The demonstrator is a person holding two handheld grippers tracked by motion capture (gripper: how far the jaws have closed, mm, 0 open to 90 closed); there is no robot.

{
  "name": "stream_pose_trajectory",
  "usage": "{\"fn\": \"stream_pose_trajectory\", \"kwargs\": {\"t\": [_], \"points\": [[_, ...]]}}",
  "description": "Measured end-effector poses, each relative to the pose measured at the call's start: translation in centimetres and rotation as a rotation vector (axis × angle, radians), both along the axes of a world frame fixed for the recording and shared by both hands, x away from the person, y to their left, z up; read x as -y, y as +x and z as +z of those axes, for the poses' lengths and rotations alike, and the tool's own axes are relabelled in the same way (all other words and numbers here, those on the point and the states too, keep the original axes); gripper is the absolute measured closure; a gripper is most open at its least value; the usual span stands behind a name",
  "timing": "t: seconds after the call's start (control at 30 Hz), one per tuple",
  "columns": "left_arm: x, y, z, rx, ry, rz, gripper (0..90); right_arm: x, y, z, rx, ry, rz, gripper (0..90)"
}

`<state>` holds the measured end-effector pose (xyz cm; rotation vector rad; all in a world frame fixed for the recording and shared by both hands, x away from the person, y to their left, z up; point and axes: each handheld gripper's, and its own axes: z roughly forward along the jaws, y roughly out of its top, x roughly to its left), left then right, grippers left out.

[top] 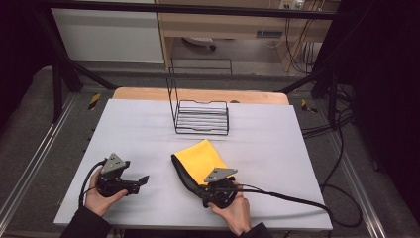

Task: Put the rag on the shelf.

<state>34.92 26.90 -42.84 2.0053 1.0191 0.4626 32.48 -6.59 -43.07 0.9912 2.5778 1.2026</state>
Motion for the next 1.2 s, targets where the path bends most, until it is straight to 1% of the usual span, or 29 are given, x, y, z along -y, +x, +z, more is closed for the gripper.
{"fn": "stream_pose_trajectory", "kwargs": {"t": [0.03,0.1,0.13,0.17,0.23,0.27,0.33,0.37,0.4,0.43,0.47,0.5,0.53,0.57,0.6,0.63,0.67,0.7,0.73,0.77,0.83,0.87,0.9,0.97,1.07,1.2], "points": [[0.0,0.0,0.0,0.000,0.000,-0.001,9.2,-0.3,0.1,-0.2,-0.015,0.003,-0.008,73.2],[0.0,0.0,0.0,-0.001,-0.001,-0.001,9.2,-0.4,0.3,-0.4,-0.029,0.034,-0.010,65.4],[0.0,0.0,0.0,-0.001,-0.001,-0.002,9.2,-0.3,0.3,-0.1,-0.022,0.045,0.000,59.6],[-0.1,0.0,0.0,-0.001,-0.002,-0.001,9.1,0.0,0.4,0.3,-0.004,0.054,0.009,54.9],[-0.1,0.0,0.0,-0.001,-0.002,0.002,9.1,0.7,0.7,1.4,0.013,0.075,0.019,43.1],[-0.1,0.0,0.0,-0.002,-0.003,0.002,9.1,1.3,1.0,1.9,0.038,0.083,0.004,39.4],[-0.1,0.0,0.0,-0.001,-0.002,0.000,9.1,2.8,2.0,2.6,0.060,0.088,-0.040,35.3],[-0.1,0.0,0.0,-0.001,-0.002,0.000,9.0,3.8,2.6,2.7,0.082,0.084,-0.069,35.2],[-0.1,0.0,0.0,-0.001,-0.001,0.000,9.0,4.7,3.4,2.6,0.096,0.068,-0.101,35.3],[-0.1,0.0,0.0,-0.001,-0.001,0.001,9.0,5.6,4.1,2.3,0.093,0.049,-0.132,36.1],[-0.1,0.0,0.0,-0.001,-0.001,0.002,9.0,6.6,4.9,1.9,0.080,0.033,-0.153,37.8],[-0.1,0.0,0.0,-0.002,-0.002,0.003,9.0,7.3,5.5,1.4,0.059,0.023,-0.175,38.3],[-0.1,0.0,0.0,-0.002,-0.003,0.004,9.1,8.0,5.9,0.9,0.030,0.026,-0.186,40.5],[-0.1,0.1,0.0,-0.004,0.001,0.002,9.0,8.5,6.1,0.4,0.003,0.032,-0.182,41.3],[-0.1,0.1,-0.1,-0.005,0.001,0.003,9.0,8.8,6.1,-0.1,-0.011,0.031,-0.182,43.1],[-0.1,0.1,-0.1,-0.005,0.002,0.002,9.1,8.9,6.1,-0.6,-0.022,0.025,-0.171,45.6],[-0.1,0.1,-0.1,-0.005,0.003,0.002,9.1,9.0,6.1,-1.1,-0.038,0.013,-0.158,46.0],[0.0,0.1,-0.1,-0.004,0.003,0.000,9.1,9.0,6.0,-1.5,-0.041,0.000,-0.153,47.3],[0.0,0.0,0.0,-0.003,0.003,-0.001,9.1,9.0,6.0,-1.9,-0.046,0.000,-0.147,48.9],[0.0,0.0,0.0,-0.001,0.000,-0.002,9.1,9.0,6.0,-2.0,-0.059,0.014,-0.149,50.7],[0.0,0.0,0.0,0.000,0.000,-0.001,9.1,9.0,6.0,-2.0,-0.084,0.031,-0.146,57.9],[0.0,0.0,0.0,-0.002,0.000,-0.001,9.1,8.9,5.8,-2.1,-0.088,0.033,-0.151,60.6],[0.0,0.1,-0.1,-0.003,0.001,0.000,9.1,8.8,5.7,-2.2,-0.083,0.035,-0.153,65.3],[0.0,0.1,-0.1,-0.005,0.001,-0.001,9.1,8.7,5.4,-2.1,-0.097,0.044,-0.164,72.1],[0.0,0.0,0.0,-0.002,0.002,-0.004,9.1,8.5,5.0,-2.0,-0.121,0.050,-0.181,78.2],[0.0,0.0,0.0,-0.003,-0.002,0.000,9.1,8.1,4.3,-1.7,-0.124,0.031,-0.217,81.7]]}}
